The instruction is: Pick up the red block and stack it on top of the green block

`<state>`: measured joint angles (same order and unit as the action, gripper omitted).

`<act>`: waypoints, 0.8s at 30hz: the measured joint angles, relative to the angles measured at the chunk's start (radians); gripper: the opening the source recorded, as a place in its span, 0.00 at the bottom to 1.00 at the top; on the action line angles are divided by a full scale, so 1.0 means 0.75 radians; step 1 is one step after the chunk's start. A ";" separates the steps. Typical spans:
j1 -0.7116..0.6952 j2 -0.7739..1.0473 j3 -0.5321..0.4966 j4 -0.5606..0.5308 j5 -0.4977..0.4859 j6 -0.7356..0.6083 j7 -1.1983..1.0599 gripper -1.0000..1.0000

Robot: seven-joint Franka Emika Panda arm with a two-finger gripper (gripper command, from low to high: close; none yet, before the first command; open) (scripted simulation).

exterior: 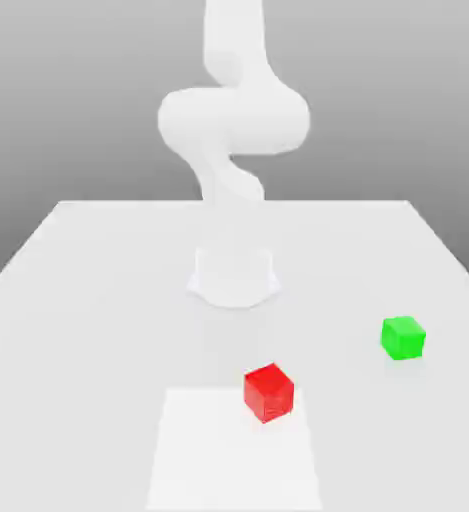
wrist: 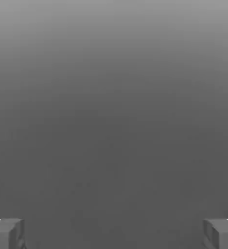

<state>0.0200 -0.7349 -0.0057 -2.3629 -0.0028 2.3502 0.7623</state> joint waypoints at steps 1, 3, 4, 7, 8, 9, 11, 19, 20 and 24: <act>0.013 0.043 -0.004 -0.040 -0.002 0.033 -0.025 0.50; 0.037 0.128 -0.011 -0.118 -0.004 0.096 -0.074 0.50; 0.049 0.170 -0.015 -0.157 -0.006 0.128 -0.098 0.50; 0.082 0.295 -0.023 -0.273 -0.006 0.221 -0.173 0.50; 0.094 0.337 -0.026 -0.312 -0.007 0.253 -0.199 0.50; 0.106 0.380 -0.030 -0.351 -0.008 0.285 -0.224 0.50; 0.128 0.468 -0.035 -0.432 -0.010 0.350 -0.277 0.50; 0.206 0.946 -0.036 -0.703 0.002 0.705 -0.486 0.50; 0.209 1.002 -0.034 -0.703 0.008 0.751 -0.495 0.50; 0.184 1.202 -0.009 -0.681 0.023 0.920 -0.509 0.50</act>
<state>0.1582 0.1668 -0.0127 -2.8735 0.0143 3.0402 0.3804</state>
